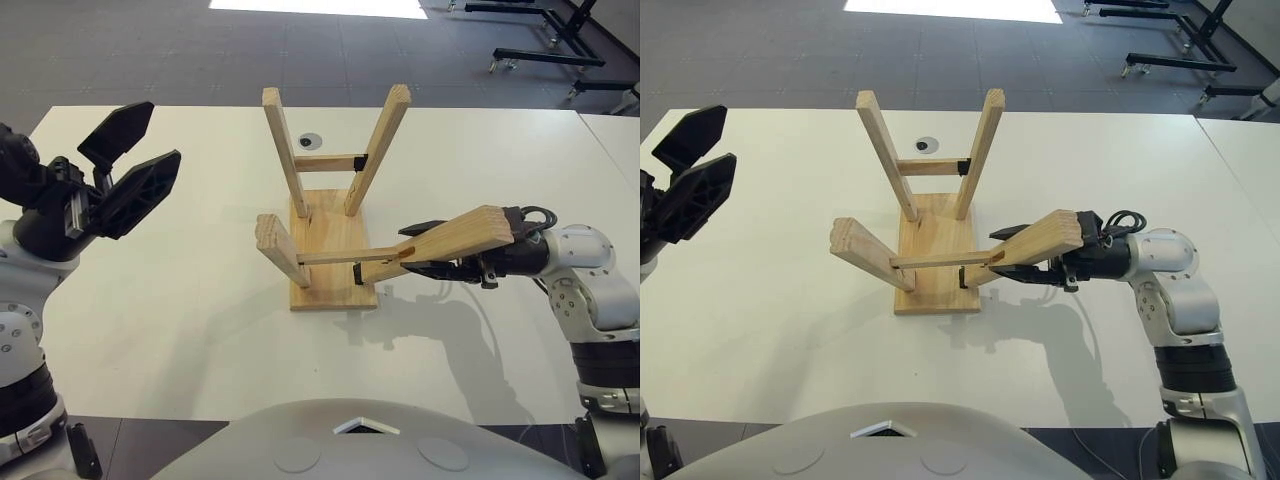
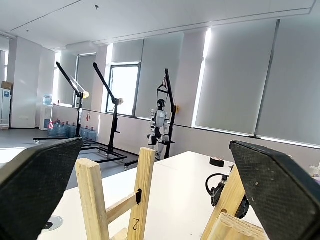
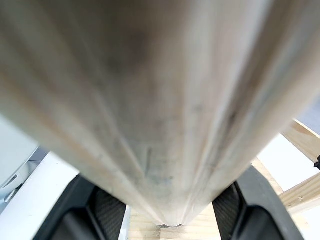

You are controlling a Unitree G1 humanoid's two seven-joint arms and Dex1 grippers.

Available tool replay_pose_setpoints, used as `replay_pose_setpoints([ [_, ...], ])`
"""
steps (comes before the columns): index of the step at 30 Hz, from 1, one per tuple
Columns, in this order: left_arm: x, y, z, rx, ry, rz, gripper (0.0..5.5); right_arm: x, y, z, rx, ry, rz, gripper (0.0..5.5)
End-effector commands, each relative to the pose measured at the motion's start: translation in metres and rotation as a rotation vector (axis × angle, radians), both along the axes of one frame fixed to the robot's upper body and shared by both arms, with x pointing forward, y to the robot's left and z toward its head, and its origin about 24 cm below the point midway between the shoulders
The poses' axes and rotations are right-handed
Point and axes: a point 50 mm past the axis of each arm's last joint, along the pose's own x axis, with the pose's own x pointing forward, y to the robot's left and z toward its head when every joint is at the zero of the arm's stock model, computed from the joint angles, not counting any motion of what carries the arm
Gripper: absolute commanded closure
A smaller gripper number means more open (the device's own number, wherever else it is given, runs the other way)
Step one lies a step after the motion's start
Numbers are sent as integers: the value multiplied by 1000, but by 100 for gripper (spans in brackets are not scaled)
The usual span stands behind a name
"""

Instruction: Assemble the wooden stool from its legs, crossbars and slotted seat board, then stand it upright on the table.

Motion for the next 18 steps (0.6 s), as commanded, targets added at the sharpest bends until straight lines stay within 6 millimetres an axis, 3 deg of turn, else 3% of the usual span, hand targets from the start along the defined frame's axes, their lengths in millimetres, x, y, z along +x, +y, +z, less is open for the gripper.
replay_pose_setpoints([
  [1, -1, -3, -1, 12, -5, 4, 10, 2, -2, -6, -69, 44, 8, 345],
  [18, 4, -7, -7, 28, 7, -11, 10, 17, 4, -10, -61, 40, 8, 345],
])
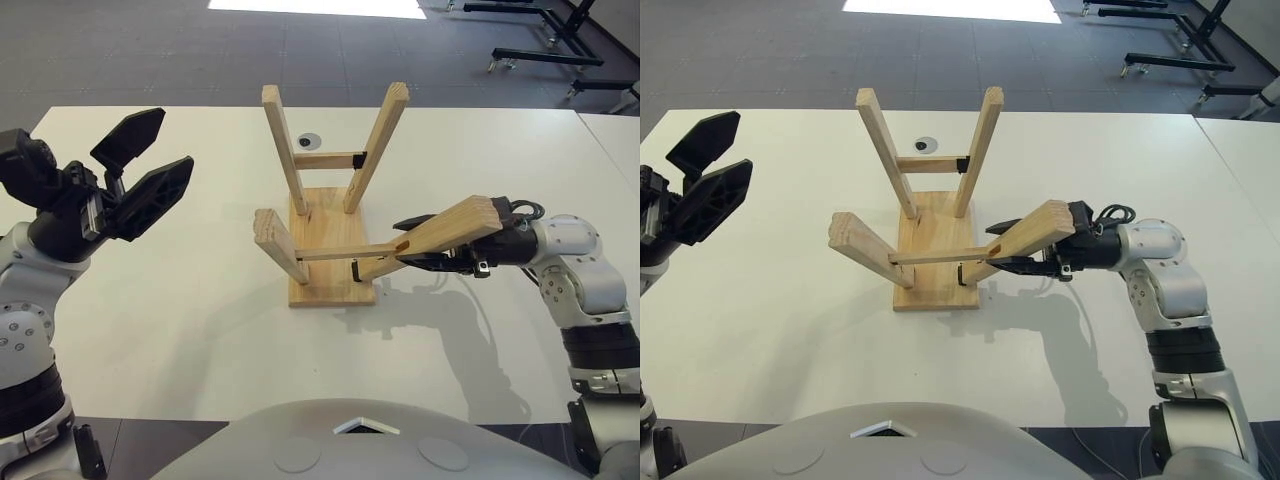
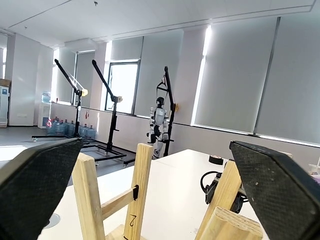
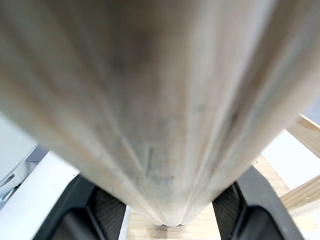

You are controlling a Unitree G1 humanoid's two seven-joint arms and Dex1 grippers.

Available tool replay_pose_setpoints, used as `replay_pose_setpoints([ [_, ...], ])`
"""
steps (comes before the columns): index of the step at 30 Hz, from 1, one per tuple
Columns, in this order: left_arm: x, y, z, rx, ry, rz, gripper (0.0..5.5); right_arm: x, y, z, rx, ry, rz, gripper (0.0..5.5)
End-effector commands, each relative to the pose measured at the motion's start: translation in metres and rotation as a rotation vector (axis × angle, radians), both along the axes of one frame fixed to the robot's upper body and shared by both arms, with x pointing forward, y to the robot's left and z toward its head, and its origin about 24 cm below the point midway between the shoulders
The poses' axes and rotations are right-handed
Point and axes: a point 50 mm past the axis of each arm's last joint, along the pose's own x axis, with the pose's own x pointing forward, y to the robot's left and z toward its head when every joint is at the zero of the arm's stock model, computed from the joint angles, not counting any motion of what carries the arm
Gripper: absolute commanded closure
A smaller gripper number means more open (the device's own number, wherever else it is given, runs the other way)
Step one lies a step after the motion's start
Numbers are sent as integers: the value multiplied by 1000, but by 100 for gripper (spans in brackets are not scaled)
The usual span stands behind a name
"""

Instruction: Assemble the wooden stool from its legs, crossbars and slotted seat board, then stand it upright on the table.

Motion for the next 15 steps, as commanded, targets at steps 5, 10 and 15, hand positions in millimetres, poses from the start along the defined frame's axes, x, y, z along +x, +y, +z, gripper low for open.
replay_pose_setpoints([
  [5, 2, -4, -1, 23, 1, -11, 10, 4, 4, -6, -63, 56, 22, 345],
  [10, 3, -6, -3, 26, 5, -20, 10, 5, 8, -6, -66, 83, 49, 345],
  [15, 3, -8, -4, 22, 7, -22, 10, 8, 12, -4, -75, 73, 69, 345],
])
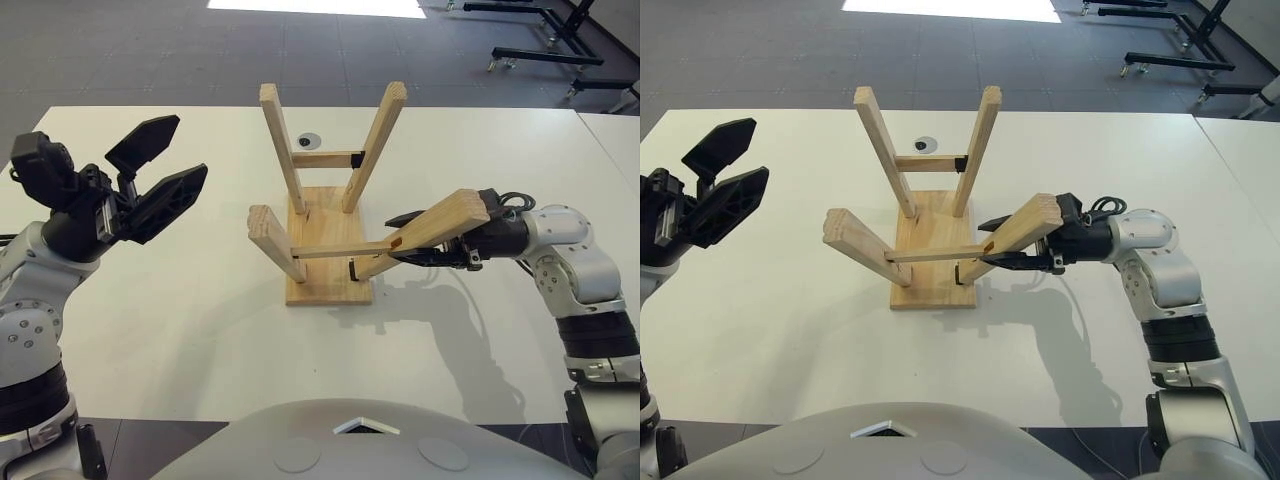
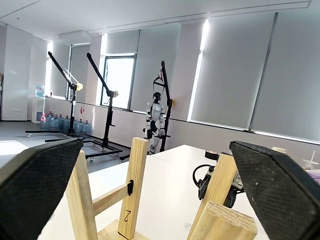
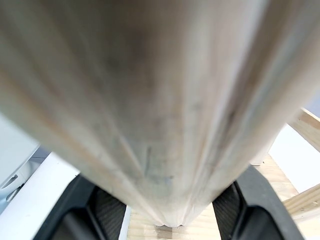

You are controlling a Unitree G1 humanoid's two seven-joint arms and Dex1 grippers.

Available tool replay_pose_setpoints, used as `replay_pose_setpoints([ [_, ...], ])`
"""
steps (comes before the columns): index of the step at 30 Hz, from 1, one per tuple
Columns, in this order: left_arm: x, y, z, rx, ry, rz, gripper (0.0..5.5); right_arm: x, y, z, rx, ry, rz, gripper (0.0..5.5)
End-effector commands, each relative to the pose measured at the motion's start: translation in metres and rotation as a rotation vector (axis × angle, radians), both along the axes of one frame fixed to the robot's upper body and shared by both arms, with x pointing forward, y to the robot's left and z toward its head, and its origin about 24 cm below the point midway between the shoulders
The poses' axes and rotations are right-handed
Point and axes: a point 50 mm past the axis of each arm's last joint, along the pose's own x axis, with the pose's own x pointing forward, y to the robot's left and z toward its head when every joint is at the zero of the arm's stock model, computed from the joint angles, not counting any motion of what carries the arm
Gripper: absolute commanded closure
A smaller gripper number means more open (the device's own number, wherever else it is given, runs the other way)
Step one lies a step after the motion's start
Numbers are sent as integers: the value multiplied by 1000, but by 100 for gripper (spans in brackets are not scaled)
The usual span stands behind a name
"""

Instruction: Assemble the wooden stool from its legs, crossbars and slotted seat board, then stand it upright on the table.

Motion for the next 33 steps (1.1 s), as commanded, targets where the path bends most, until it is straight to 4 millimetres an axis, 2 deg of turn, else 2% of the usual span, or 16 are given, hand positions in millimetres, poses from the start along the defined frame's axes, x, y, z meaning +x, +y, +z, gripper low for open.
replay_pose_setpoints([
  [1, 1, -3, 0, 9, -10, 4, 10, 2, 4, -6, -48, 24, 24, 345],
  [9, -6, -11, -6, 7, 16, -59, 10, 2, 4, -8, -60, 24, 23, 345],
  [17, -3, -31, -28, 39, 67, -100, 10, -4, -2, -10, -59, 45, 12, 345],
  [25, 9, -26, -29, -22, 79, -81, 10, -8, 2, -12, -51, 53, 24, 345],
  [33, 2, -33, -45, 50, 155, -129, 10, -6, 4, -12, -50, 56, 25, 345],
])
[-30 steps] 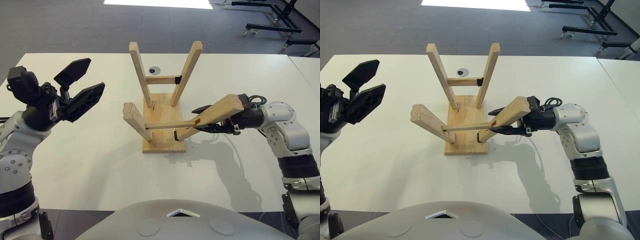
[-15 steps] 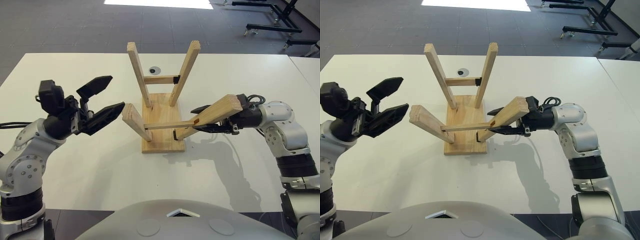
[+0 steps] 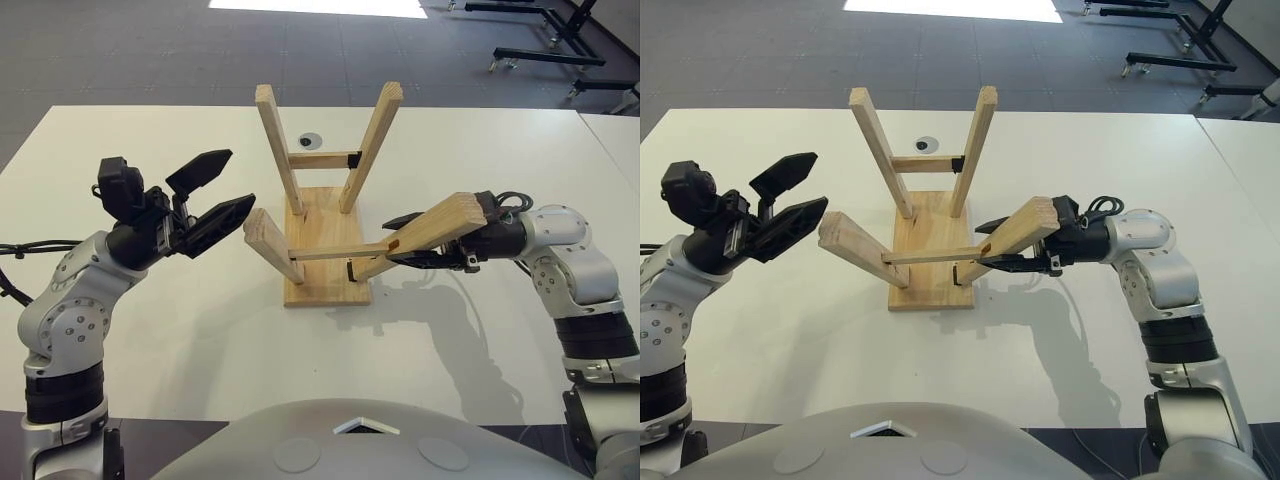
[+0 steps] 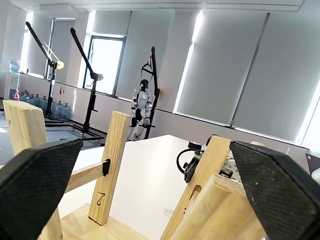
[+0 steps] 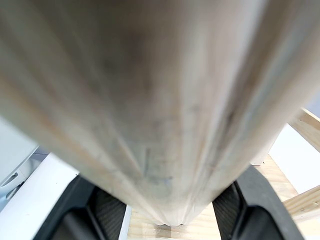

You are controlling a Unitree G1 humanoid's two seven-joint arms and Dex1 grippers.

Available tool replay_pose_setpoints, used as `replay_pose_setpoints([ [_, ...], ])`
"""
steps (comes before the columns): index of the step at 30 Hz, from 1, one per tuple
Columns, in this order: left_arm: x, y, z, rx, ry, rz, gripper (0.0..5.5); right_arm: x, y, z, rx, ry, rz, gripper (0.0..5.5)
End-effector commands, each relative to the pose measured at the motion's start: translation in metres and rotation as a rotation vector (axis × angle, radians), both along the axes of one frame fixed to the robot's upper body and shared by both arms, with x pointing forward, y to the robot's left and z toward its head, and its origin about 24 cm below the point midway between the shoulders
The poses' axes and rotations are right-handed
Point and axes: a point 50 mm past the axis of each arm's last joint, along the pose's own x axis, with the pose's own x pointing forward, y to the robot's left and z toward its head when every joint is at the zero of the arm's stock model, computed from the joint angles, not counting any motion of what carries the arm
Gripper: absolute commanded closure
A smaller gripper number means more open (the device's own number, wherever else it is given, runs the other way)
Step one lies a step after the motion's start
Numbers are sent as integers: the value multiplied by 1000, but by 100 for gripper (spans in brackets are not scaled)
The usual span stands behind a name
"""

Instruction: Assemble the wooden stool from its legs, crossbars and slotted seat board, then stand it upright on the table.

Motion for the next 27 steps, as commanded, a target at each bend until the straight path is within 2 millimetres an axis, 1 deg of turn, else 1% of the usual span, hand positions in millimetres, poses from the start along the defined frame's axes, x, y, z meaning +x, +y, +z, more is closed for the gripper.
replay_pose_setpoints([
  [1, -4, -5, -10, 62, 50, -28, 10, -4, 1, -12, -45, 67, 15, 345],
  [6, -3, -3, -15, 81, 74, -22, 10, -5, 5, -15, -40, 73, 24, 345],
  [10, -2, -2, -16, 90, 79, -19, 10, -1, 9, -16, -41, 76, 40, 345],
  [19, 2, -1, -17, 95, 81, -24, 10, 5, 29, -26, -20, 95, 91, 345],
  [25, 5, 2, -19, 90, 83, -4, 10, 6, 30, -25, 11, 150, 95, 345],
  [27, 4, 6, -21, 85, 88, 23, 10, 5, 26, -29, -8, 152, 91, 345],
])
